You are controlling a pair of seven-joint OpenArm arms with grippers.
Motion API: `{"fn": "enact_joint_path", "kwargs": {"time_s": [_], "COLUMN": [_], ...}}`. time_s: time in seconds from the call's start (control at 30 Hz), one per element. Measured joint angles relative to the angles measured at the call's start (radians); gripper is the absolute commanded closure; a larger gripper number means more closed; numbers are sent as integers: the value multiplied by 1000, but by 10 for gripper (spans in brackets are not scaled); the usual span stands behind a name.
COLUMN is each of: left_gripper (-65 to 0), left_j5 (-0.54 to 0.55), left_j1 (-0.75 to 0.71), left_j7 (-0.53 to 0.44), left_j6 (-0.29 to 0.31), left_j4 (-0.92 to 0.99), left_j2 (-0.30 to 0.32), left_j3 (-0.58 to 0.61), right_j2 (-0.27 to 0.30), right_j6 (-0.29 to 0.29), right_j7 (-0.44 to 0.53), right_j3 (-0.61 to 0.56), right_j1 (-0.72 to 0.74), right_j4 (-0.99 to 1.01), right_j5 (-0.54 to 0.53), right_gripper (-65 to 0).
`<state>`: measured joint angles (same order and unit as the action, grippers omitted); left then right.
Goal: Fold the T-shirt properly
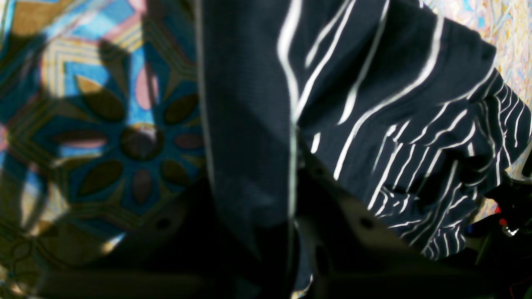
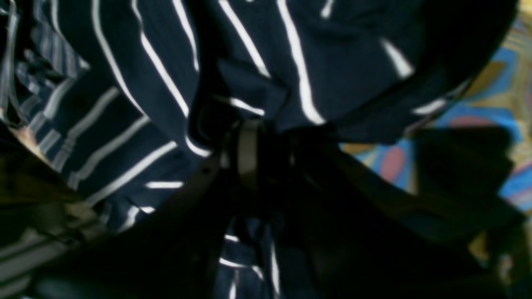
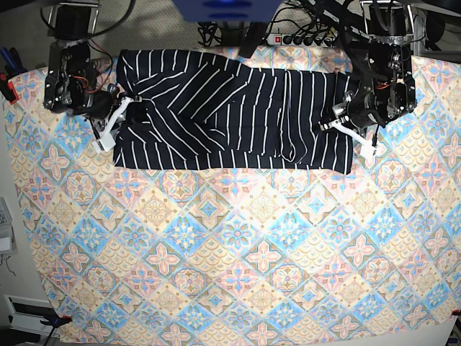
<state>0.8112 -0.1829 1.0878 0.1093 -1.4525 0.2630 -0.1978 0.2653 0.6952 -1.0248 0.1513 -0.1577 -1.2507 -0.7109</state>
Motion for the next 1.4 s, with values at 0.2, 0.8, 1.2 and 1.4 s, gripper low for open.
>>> {"fn": "enact_joint_path", "kwargs": {"time_s": [0.2, 0.8, 1.2, 1.4], "left_gripper": [0, 0, 0, 0], "left_j5": [-1, -9, -4, -4], "left_j1": [0, 61, 74, 71], "left_j7": [-3, -7, -83, -83], "left_j6": [-1, -3, -3, -4], "left_j4": [0, 3, 4, 4], "left_j2": [-17, -107, -125, -119], "left_j3": [-1, 150, 216, 216], "right_j2": [-2, 89, 131, 53], "right_j6": [0, 1, 0, 1], "right_j7": [-63, -98, -114, -122], "right_j3": [2, 158, 111, -2], "right_j1": [2, 53, 66, 64], "right_j4": [-18, -140, -326, -426], "right_j5": [-53, -32, -27, -45], "right_gripper": [-7, -6, -6, -6]}}
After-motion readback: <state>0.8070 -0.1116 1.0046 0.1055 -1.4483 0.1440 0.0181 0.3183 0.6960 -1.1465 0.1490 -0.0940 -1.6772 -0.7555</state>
